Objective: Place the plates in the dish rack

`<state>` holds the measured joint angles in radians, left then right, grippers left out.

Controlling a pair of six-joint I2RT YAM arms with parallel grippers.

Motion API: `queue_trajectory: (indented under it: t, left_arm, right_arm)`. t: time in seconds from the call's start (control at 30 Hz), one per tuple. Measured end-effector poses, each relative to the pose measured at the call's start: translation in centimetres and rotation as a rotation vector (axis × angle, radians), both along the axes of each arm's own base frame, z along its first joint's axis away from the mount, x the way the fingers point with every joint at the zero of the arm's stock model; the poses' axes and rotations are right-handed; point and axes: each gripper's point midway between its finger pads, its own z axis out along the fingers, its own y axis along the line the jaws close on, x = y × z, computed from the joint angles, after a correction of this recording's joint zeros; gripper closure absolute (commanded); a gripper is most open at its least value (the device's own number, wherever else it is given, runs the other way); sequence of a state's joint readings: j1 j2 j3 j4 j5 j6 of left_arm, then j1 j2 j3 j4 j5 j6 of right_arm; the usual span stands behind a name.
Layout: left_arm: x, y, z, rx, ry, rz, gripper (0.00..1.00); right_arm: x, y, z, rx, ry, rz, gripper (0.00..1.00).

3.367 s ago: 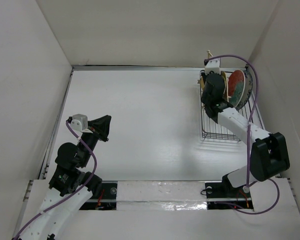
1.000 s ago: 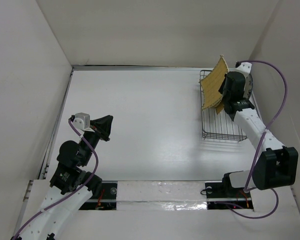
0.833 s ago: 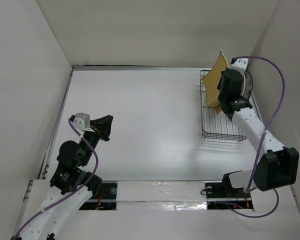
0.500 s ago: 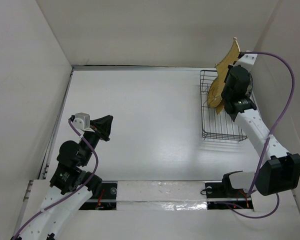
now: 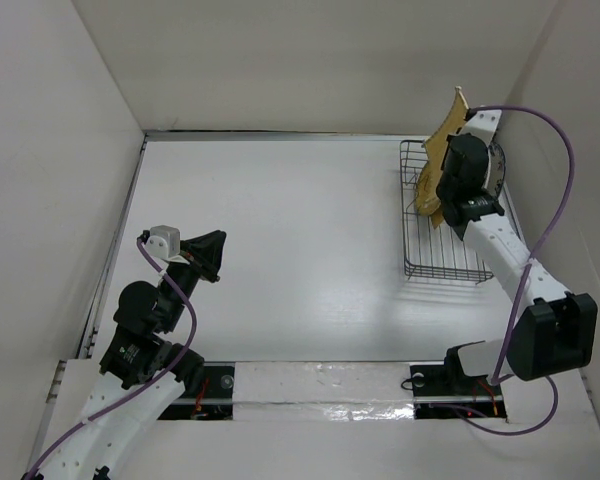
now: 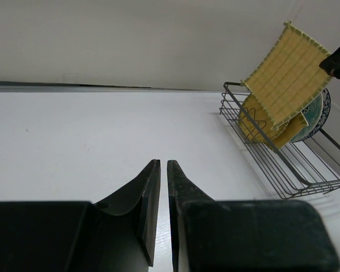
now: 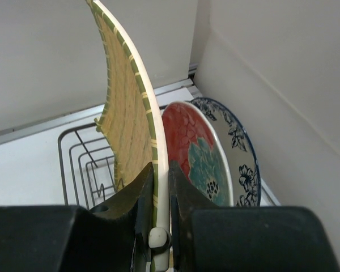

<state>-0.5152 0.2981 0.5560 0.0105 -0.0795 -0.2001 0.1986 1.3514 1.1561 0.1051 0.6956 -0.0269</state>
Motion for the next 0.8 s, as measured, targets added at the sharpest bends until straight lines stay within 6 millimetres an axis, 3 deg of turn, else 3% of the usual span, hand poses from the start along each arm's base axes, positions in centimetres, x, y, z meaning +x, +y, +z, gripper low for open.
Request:
queue_trajectory:
  t: [0.47,0.53,0.6,0.7,0.77,0.8]
  left_arm:
    - [0.0,0.0,0.0,0.0,0.0,0.0,0.92]
    - [0.0,0.0,0.0,0.0,0.0,0.0,0.92]
    - [0.0,0.0,0.0,0.0,0.0,0.0,0.92]
    - [0.0,0.0,0.0,0.0,0.0,0.0,0.92]
    - [0.0,0.0,0.0,0.0,0.0,0.0,0.92]
    - [0.0,0.0,0.0,0.001,0.001,0.0,0.92]
  right_arm:
    - [0.1,3.2,-8.1,0.019,0.142,0.058,1.0]
    - [0.1,3.5,-8.3,0.03,0.131,0.059,0.9]
    - [0.1,3.8,-8.4,0.046,0.123,0.061,0.69]
    - [0.0,4.0,-9.1,0.076,0.116,0.056,0.49]
    - [-0.2,4.0,-9.7,0.093,0.117,0.05,0.43]
    - [-0.3,4.0,-9.9,0.1,0.12,0.047,0.35]
